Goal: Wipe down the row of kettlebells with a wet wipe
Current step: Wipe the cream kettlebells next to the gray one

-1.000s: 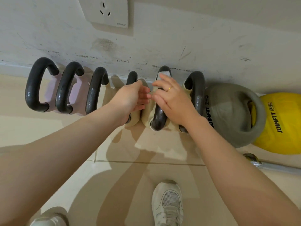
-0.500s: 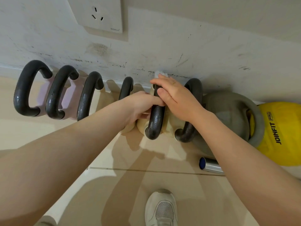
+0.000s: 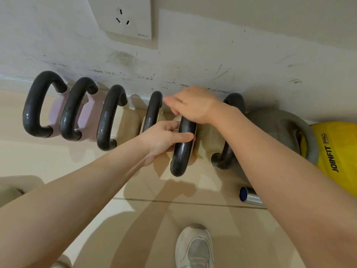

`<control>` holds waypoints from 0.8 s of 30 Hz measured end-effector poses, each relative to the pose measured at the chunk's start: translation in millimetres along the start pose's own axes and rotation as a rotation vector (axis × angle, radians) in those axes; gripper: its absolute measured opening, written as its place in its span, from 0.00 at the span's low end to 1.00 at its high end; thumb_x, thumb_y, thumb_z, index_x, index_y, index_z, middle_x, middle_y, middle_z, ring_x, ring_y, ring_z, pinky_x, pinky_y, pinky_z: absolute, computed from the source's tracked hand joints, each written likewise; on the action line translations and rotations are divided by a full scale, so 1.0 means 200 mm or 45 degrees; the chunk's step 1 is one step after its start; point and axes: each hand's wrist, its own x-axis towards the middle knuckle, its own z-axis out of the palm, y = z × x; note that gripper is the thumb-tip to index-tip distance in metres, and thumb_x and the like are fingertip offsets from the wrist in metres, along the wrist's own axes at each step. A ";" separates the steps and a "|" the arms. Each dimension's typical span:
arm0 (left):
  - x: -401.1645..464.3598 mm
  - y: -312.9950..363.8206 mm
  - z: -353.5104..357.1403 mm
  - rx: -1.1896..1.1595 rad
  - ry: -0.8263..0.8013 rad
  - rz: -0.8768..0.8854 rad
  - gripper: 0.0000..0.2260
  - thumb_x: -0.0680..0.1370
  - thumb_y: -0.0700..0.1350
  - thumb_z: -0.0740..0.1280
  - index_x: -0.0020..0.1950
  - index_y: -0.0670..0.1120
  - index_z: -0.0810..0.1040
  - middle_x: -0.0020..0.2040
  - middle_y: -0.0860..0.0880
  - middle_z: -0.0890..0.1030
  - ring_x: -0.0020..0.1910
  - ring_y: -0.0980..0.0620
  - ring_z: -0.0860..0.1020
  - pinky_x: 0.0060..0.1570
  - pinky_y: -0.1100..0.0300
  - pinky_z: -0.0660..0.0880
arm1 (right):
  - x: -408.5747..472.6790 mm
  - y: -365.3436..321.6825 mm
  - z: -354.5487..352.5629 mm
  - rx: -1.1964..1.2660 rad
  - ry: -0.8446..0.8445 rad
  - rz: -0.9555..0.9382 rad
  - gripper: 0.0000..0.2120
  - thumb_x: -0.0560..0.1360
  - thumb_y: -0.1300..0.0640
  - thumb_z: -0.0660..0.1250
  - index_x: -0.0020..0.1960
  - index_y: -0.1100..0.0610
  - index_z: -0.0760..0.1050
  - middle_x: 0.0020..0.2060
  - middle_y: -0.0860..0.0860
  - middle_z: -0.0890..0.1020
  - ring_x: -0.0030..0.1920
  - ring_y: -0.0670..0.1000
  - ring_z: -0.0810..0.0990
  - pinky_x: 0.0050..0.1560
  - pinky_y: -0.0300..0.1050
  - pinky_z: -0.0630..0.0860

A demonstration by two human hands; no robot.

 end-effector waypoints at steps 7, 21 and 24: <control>-0.05 -0.05 -0.02 0.034 -0.056 0.067 0.11 0.75 0.39 0.67 0.57 0.39 0.77 0.45 0.43 0.79 0.46 0.48 0.79 0.60 0.50 0.74 | 0.03 0.03 0.02 0.684 0.173 0.238 0.29 0.81 0.44 0.44 0.38 0.55 0.77 0.34 0.48 0.82 0.41 0.49 0.79 0.56 0.47 0.71; -0.02 -0.04 -0.05 0.085 -0.081 0.097 0.12 0.76 0.39 0.66 0.58 0.41 0.78 0.57 0.36 0.80 0.57 0.42 0.79 0.60 0.56 0.74 | -0.17 -0.08 0.21 1.963 0.609 0.423 0.30 0.79 0.38 0.39 0.72 0.50 0.63 0.73 0.50 0.64 0.73 0.51 0.61 0.73 0.54 0.56; -0.01 -0.02 -0.05 0.090 -0.087 0.106 0.11 0.76 0.40 0.66 0.57 0.43 0.79 0.54 0.38 0.82 0.56 0.44 0.80 0.60 0.57 0.74 | -0.23 -0.13 0.25 1.829 0.634 0.301 0.25 0.80 0.43 0.43 0.73 0.50 0.59 0.73 0.41 0.59 0.74 0.44 0.57 0.75 0.47 0.52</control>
